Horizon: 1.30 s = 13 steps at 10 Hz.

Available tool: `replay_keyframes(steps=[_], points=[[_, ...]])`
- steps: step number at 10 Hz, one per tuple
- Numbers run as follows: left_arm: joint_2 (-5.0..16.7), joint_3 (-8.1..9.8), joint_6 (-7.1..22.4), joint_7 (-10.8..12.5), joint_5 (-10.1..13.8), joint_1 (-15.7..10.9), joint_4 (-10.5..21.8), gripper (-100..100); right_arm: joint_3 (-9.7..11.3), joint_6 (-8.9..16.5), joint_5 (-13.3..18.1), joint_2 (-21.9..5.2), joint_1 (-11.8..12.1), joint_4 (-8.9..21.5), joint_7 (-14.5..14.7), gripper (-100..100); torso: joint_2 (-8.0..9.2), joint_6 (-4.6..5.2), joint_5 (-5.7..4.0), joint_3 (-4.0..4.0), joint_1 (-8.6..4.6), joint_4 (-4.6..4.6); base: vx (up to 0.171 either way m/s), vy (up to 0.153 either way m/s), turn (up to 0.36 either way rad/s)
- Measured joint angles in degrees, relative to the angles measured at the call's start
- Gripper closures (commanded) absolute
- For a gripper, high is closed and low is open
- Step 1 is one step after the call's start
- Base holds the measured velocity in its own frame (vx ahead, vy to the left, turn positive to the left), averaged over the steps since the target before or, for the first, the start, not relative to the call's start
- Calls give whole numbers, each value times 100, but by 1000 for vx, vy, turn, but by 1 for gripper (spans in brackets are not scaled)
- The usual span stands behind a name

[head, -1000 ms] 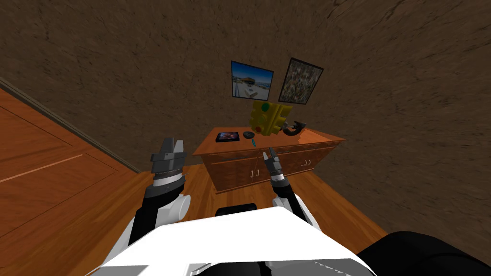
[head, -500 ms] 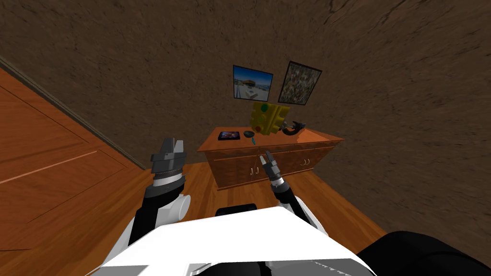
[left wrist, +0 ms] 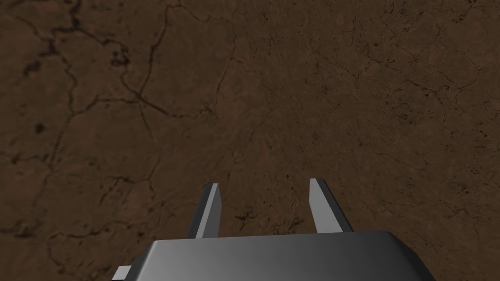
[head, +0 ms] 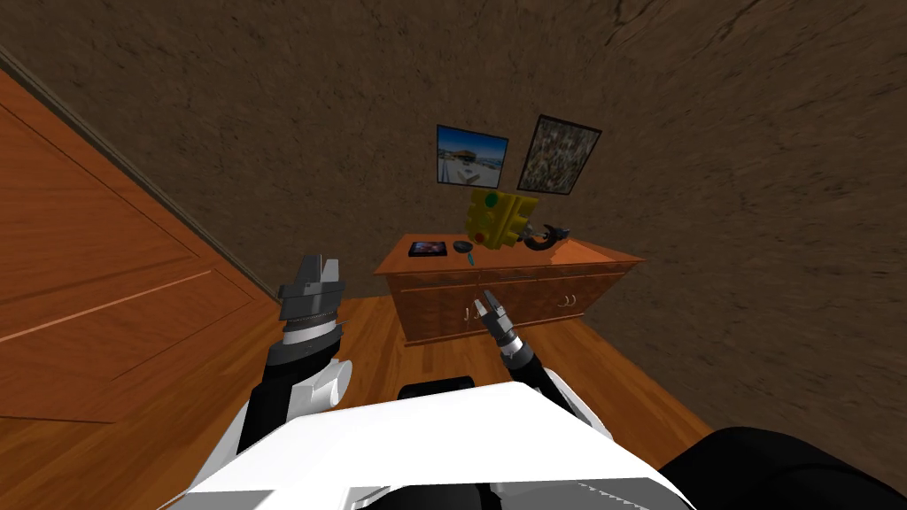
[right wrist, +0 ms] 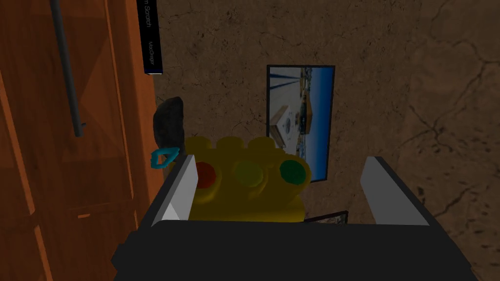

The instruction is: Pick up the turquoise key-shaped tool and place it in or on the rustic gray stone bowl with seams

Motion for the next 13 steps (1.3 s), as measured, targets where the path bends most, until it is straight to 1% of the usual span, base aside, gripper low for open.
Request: replay_keyframes(steps=[1,2,3,4,5,6,7,8,9,10,11,12,13], points=[[0,0,0,0,0,1,0,0,79,-42,-34,-170,26,55,-12,-100,-3,2,0,-2,-1,0,-64,5,96],[0,0,0,0,0,0,0,0,165,-93,-139,-381,79,122,-56,-100,1,1,0,0,0,0,-47,3,72],[0,0,0,0,0,1,0,0,237,-99,-183,-567,101,138,-75,-100,-4,2,0,-2,0,0,-49,8,129],[0,0,0,0,0,0,0,0,399,-122,-250,-730,176,187,-71,-100,-3,1,0,-2,2,-1,-39,7,68],[0,0,0,0,0,1,0,0,473,-187,-302,-906,175,301,-90,-100,-7,2,0,-4,1,-1,-11,2,2],[0,1,0,0,0,1,0,0,495,-208,-315,-1034,190,313,-96,-100,-16,3,0,-8,0,-3,-26,11,162],[0,0,0,0,0,0,0,0,636,-260,-392,-1171,168,476,-119,-100,-15,-1,0,-9,2,-3,-30,8,80],[0,0,0,0,0,1,0,0,686,-314,-451,-1354,224,515,-146,-100,-13,3,1,-7,1,-2,-13,3,-18],[0,1,0,0,0,1,0,0,701,-323,-467,-1473,249,505,-153,-100,-17,3,0,-9,0,-3,-20,14,147],[0,0,0,0,0,1,0,0,799,-315,-560,-1651,355,484,-162,-100,-15,0,1,-9,4,-3,-24,10,93],[0,0,0,0,0,1,0,0,905,-336,-592,-1788,357,568,-161,-100,-15,2,0,-8,2,-3,-13,6,-4],[0,1,0,0,0,1,0,0,920,-377,-613,-1910,364,615,-174,-100,-18,3,0,-10,1,-3,-18,25,176],[0,0,0,0,0,0,0,0,1001,-481,-722,-2117,462,709,-218,-100,-17,0,1,-9,6,-3,-20,18,96]])
